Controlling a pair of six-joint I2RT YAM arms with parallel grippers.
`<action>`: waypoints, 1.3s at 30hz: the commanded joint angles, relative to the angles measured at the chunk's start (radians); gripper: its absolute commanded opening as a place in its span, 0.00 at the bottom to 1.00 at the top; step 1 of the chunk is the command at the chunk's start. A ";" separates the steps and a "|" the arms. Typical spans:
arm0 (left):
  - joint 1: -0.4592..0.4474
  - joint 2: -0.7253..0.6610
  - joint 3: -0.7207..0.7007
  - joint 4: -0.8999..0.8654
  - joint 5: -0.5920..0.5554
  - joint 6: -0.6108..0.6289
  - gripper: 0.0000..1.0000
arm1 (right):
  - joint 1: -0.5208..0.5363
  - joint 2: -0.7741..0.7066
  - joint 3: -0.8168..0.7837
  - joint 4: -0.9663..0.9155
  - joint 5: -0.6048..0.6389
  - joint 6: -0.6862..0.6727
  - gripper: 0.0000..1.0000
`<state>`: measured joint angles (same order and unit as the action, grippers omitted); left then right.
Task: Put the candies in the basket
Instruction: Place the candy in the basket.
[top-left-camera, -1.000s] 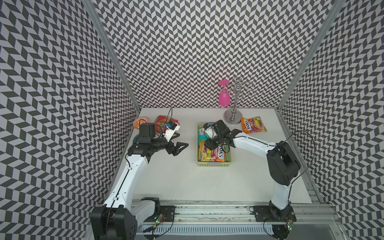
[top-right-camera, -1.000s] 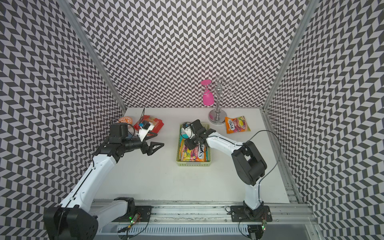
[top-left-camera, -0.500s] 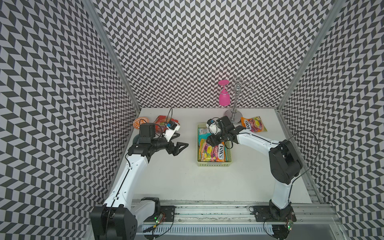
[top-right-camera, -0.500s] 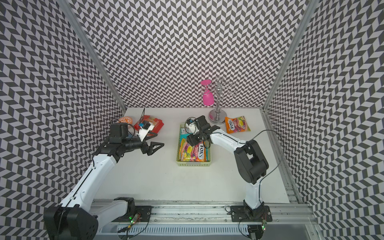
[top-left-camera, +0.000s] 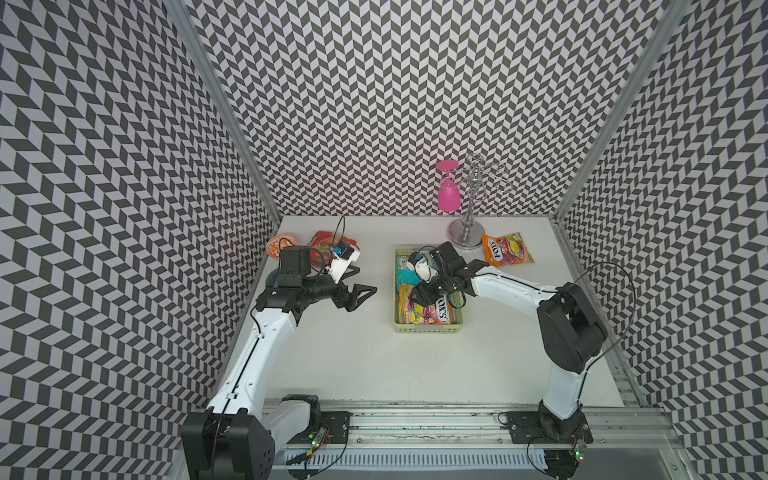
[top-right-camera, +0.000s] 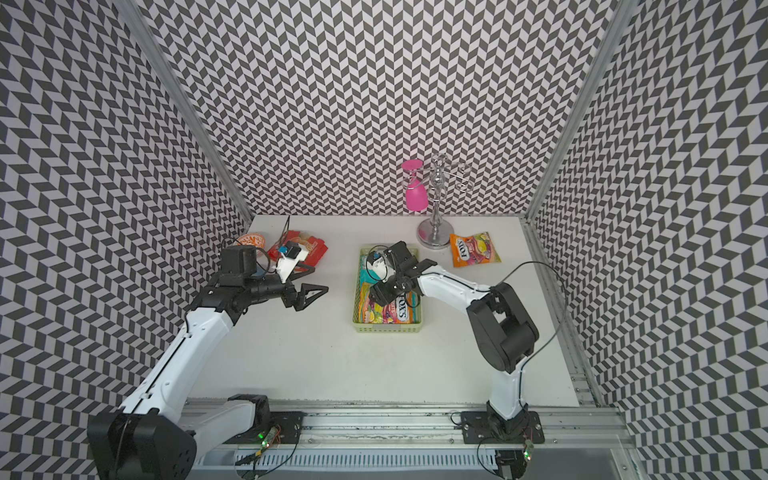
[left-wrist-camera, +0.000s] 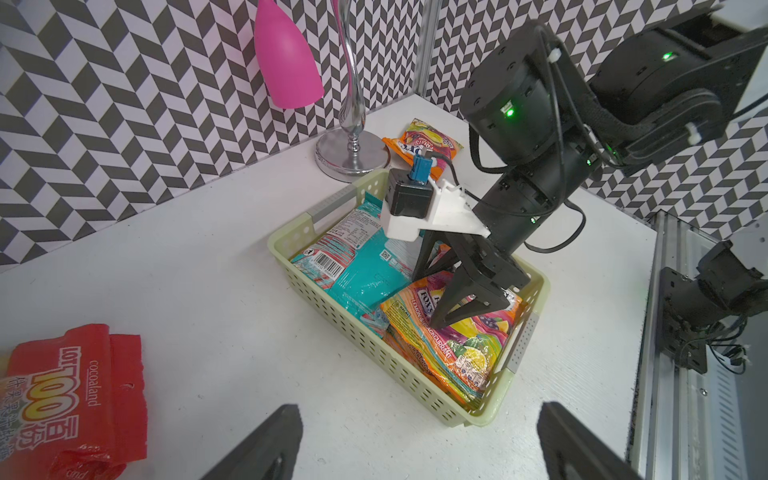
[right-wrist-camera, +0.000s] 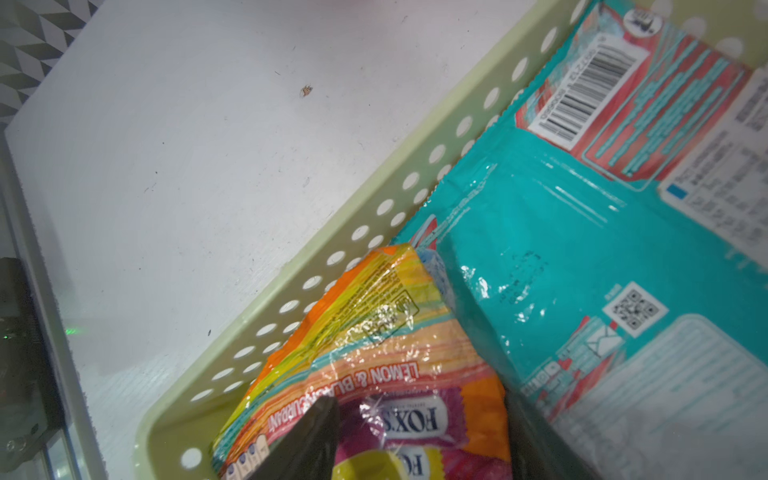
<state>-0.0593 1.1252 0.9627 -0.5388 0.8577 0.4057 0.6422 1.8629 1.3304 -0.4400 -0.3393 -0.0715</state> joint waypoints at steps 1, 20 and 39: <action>-0.002 -0.001 0.008 0.011 0.006 -0.003 0.93 | 0.022 -0.056 -0.005 -0.044 -0.010 -0.005 0.66; 0.006 0.027 0.016 0.146 -0.309 -0.218 0.93 | 0.084 -0.205 -0.283 0.226 0.226 0.107 0.64; 0.060 0.342 0.219 0.158 -0.695 -0.370 0.86 | 0.073 -0.472 -0.232 0.093 0.335 0.096 0.67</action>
<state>-0.0044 1.4265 1.1419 -0.3859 0.2142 0.0509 0.7341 1.4460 1.1156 -0.3550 -0.0250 0.0071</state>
